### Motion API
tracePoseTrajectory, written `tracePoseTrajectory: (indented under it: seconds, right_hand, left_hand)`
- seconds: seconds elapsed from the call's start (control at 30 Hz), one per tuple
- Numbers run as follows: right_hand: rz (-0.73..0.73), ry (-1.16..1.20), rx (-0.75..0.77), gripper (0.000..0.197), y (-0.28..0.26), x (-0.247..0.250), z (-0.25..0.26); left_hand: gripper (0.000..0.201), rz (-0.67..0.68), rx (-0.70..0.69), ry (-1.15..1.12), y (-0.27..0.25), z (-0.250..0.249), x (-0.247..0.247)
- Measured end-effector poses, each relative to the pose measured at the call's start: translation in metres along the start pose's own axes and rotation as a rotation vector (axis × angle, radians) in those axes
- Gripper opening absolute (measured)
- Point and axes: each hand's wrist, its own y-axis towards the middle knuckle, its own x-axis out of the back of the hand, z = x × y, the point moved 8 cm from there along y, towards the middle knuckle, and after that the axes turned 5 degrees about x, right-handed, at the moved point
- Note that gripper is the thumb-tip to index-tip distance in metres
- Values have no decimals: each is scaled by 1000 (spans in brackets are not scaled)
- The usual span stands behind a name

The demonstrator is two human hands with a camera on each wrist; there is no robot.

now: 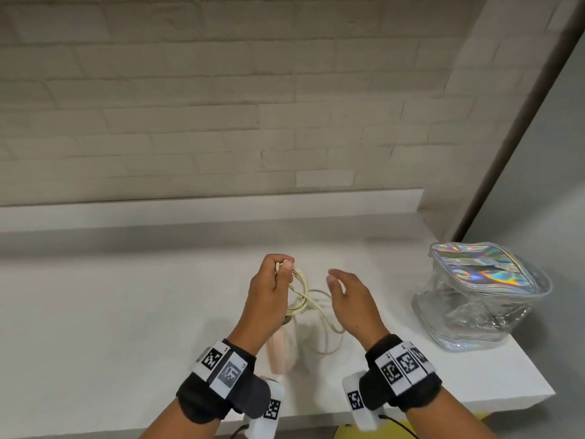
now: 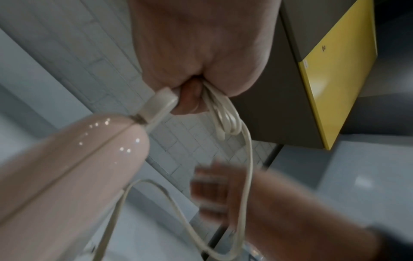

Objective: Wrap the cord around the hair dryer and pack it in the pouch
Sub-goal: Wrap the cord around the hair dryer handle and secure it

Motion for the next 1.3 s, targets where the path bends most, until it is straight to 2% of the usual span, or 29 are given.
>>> tracePoseTrajectory:
  seconds: [0.07, 0.13, 0.17, 0.3, 0.4, 0.47, 0.53, 0.63, 0.7, 0.77, 0.87, 0.93, 1.0, 1.1, 1.23, 1.3]
  right_hand:
    - [145, 111, 128, 27, -15, -8, 43]
    - [315, 130, 157, 20, -32, -22, 63]
    - [315, 77, 182, 18, -36, -22, 66]
    - [-12, -365, 430, 25, -27, 11, 86]
    - [-123, -375, 526, 23, -9, 33, 101]
    - [-122, -282, 503, 22, 4, 38, 98]
    - [-80, -152, 463, 20, 15, 34, 93]
    - [2, 131, 302, 17, 27, 20, 77]
    - [-3, 365, 163, 12, 30, 12, 62]
    - [-53, 485, 87, 8, 28, 5, 51]
    - [-40, 409, 82, 11, 24, -10, 44]
    - [28, 296, 162, 15, 21, -17, 46]
    - [120, 233, 225, 20, 18, -22, 48]
    - [288, 323, 203, 25, 13, -29, 46]
    - [445, 613, 7, 36, 1, -36, 42]
    - [463, 556, 47, 31, -3, -34, 49]
  left_hand:
    - [13, -51, -29, 32, 1, 0, 1]
    - [14, -84, -34, 64, 3, 4, 5]
    - [15, -89, -37, 87, 5, 7, 6]
    - [20, -24, -101, 258, 7, 10, 1]
    - [20, 10, -176, 307, 1, -2, -4]
    - [19, 40, -214, 302, -1, -9, -6]
    - [19, 119, -191, 294, -1, -8, -11]
    - [23, 193, -143, 257, -1, -2, -16]
    - [19, 163, -132, 209, -2, -1, -14]
    - [18, 91, -117, 177, -5, 2, -12]
    - [23, -11, -85, 104, -10, 7, -7]
    - [27, -65, -68, 84, -11, 8, -3]
    - [22, -82, -61, 71, -11, 8, -1]
    - [15, -69, -86, 104, -8, 4, -1]
    - [17, -115, -102, 139, 1, 2, 4]
    - [20, -134, -113, 147, 3, 2, 6]
